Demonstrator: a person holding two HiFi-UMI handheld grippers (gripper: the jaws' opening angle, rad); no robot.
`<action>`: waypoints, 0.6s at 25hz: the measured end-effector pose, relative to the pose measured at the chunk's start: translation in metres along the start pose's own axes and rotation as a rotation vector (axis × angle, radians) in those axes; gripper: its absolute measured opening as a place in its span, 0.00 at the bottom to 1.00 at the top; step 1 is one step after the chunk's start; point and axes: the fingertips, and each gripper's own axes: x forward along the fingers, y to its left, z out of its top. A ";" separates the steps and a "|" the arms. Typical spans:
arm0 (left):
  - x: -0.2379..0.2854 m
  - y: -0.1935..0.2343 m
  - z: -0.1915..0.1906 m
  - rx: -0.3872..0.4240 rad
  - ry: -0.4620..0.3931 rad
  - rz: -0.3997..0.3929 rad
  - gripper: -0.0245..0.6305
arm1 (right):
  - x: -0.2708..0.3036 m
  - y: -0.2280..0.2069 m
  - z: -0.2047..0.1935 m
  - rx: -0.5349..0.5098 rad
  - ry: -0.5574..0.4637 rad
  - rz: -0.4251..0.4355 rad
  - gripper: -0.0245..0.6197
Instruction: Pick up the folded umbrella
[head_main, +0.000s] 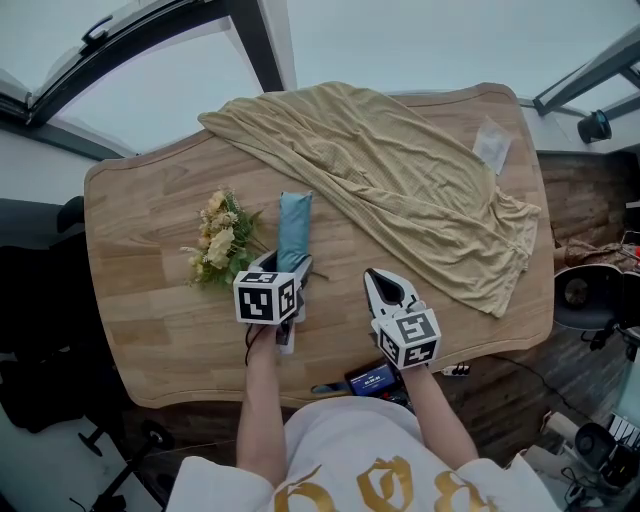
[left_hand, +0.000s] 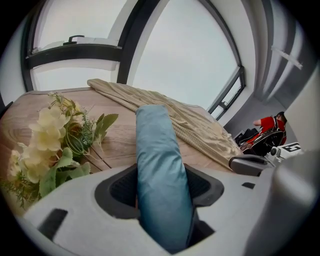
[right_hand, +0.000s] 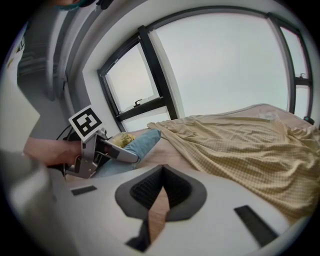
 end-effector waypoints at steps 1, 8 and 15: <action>-0.001 -0.001 0.001 0.002 -0.006 -0.003 0.45 | -0.001 0.001 0.002 -0.002 -0.004 0.000 0.05; -0.024 -0.013 0.012 0.010 -0.099 -0.031 0.45 | -0.008 0.005 0.010 -0.018 -0.031 0.001 0.05; -0.045 -0.022 0.012 0.032 -0.148 -0.036 0.45 | -0.021 0.014 0.026 -0.060 -0.083 -0.003 0.05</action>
